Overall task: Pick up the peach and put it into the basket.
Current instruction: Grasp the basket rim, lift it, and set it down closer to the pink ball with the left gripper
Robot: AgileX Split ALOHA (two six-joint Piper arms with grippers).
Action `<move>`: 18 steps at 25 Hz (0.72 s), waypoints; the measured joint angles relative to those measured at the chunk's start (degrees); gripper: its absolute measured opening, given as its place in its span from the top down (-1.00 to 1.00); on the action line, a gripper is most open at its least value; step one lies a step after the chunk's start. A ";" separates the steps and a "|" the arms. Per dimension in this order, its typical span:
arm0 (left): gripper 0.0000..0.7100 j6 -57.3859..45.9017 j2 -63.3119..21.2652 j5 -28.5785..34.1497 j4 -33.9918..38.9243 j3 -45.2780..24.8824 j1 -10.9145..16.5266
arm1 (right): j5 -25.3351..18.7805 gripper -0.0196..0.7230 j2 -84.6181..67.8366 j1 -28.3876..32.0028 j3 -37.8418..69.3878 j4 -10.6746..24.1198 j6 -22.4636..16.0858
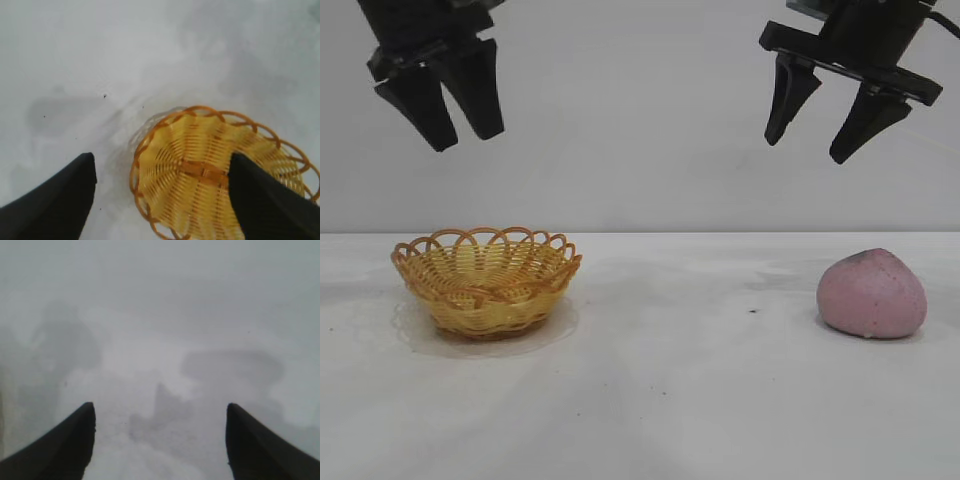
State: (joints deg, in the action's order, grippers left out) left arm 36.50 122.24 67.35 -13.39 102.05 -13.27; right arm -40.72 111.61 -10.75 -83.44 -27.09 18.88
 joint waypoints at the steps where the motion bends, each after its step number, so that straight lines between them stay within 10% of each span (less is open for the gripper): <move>1: -0.45 0.00 0.96 1.10 0.97 1.31 -0.55 | 0.00 -0.32 0.00 0.00 0.00 0.00 0.00; 6: -0.17 0.00 6.01 2.37 3.97 6.26 -1.97 | 0.00 -0.32 0.00 0.00 0.00 0.00 0.00; 18: -0.20 0.01 14.22 2.60 5.72 11.76 -1.97 | 0.00 -0.32 0.00 0.00 0.00 0.00 0.34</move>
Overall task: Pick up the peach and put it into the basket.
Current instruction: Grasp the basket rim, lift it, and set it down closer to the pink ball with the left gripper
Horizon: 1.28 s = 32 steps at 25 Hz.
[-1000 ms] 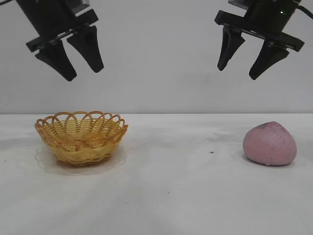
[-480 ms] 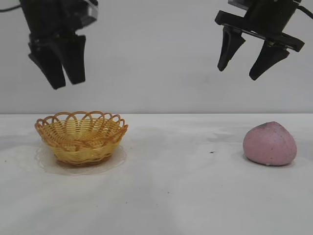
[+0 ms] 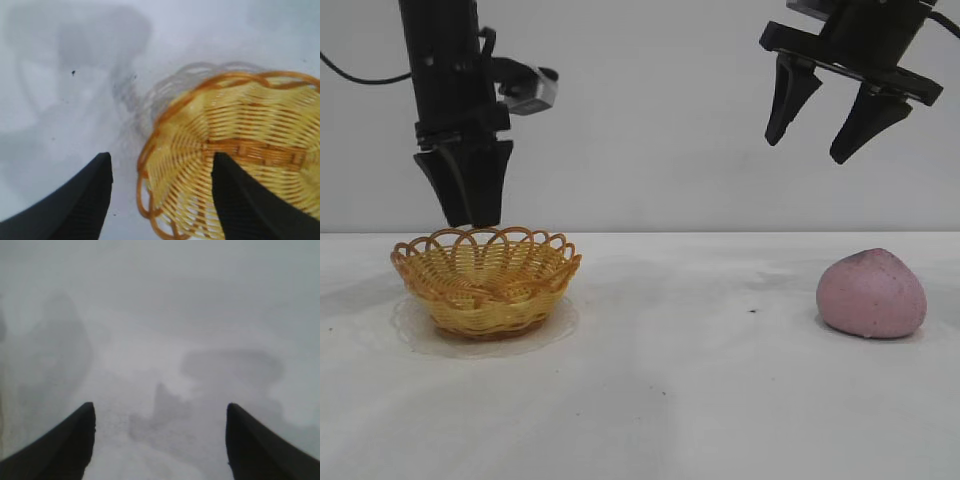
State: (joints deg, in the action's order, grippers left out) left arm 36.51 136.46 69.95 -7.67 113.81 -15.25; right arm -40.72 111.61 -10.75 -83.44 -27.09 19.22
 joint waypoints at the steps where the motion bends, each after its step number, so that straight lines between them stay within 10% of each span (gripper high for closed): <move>1: 0.00 -0.34 0.54 0.00 0.00 0.20 0.00 | 0.00 -0.32 0.00 0.00 0.00 0.00 0.00; 6: 0.83 -0.86 0.79 0.53 -0.25 0.70 -0.04 | 0.00 -0.32 0.00 0.00 0.00 0.00 0.24; 20: 1.00 -27.33 -12.49 0.21 -6.62 -2.77 -0.04 | 0.10 -0.32 0.00 0.00 0.00 0.00 0.95; 32: 1.00 -27.06 -22.93 -17.06 -33.23 -35.92 -0.04 | 0.78 -0.32 0.00 0.00 0.00 0.00 0.95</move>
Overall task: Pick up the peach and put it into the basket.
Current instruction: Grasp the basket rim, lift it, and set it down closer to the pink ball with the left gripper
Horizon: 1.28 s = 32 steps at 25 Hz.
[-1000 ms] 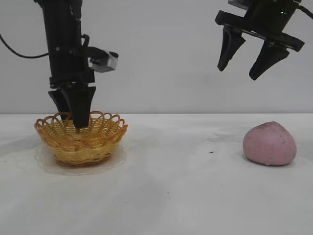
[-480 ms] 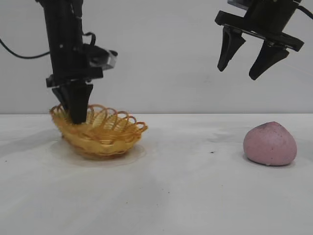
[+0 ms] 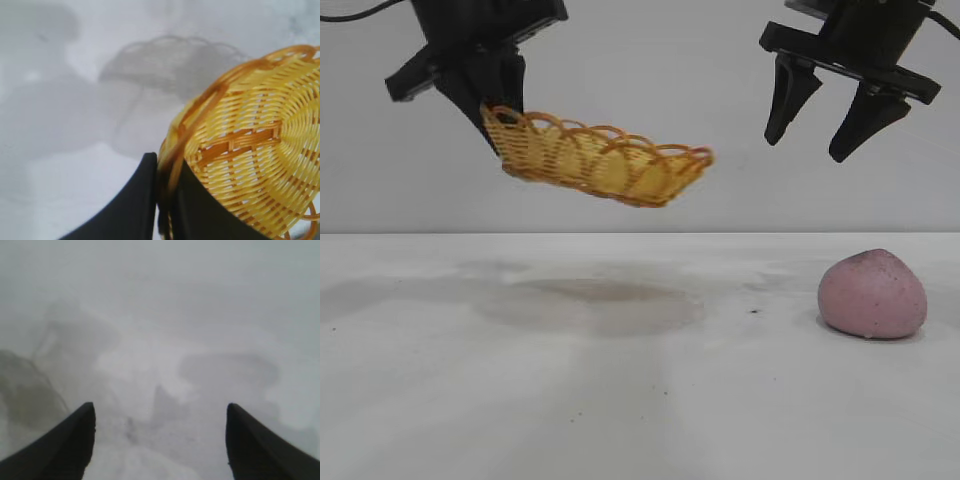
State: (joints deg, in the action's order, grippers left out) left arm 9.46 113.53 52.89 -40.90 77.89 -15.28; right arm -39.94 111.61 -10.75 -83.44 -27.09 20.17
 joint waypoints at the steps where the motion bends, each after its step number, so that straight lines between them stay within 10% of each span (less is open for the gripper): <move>1: 1.00 0.64 0.00 -1.47 -2.26 -1.89 0.00 | 0.01 -0.32 0.00 0.00 0.00 0.00 0.00; 14: 1.00 7.17 5.32 -9.66 -13.60 -6.66 0.00 | 0.35 -0.32 0.00 0.00 0.00 0.00 0.00; 24: -0.19 7.55 5.69 -9.46 -15.41 -6.66 0.00 | 0.47 -0.32 0.00 0.00 0.00 0.00 0.00; 32: -0.25 10.76 5.58 -6.33 -16.41 -6.66 0.00 | 0.47 -0.32 0.00 0.00 0.00 0.00 0.00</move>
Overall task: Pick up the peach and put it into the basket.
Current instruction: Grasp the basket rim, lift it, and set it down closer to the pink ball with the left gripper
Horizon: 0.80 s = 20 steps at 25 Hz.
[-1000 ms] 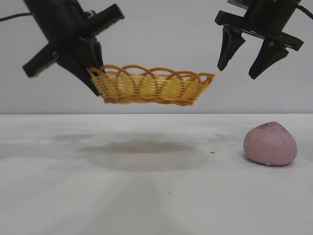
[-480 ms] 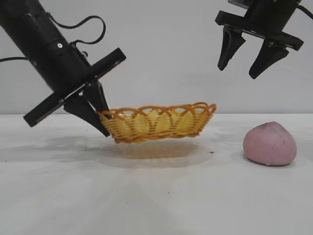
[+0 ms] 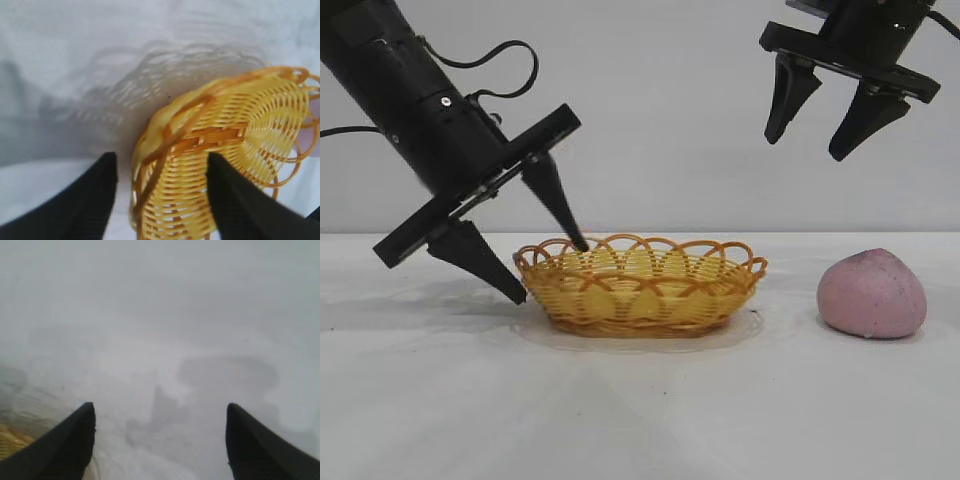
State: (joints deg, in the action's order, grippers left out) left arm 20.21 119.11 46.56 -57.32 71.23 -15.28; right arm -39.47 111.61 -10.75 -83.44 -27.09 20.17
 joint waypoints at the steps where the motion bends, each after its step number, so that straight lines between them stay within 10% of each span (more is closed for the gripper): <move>1: -0.25 0.08 -0.41 0.00 1.27 0.00 0.00 | 0.00 -0.32 0.00 0.00 0.00 0.00 0.00; 8: -0.25 -0.73 -3.77 3.60 11.65 2.97 0.00 | 0.00 -0.32 0.00 0.00 0.00 0.00 0.00; 20: -0.25 -12.45 -6.05 10.71 50.83 17.44 0.00 | 0.00 -0.32 0.00 0.00 0.00 0.00 0.00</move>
State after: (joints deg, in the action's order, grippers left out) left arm 7.77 113.05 57.27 -6.49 88.66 -15.28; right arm -39.47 111.61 -10.75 -83.44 -27.09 20.17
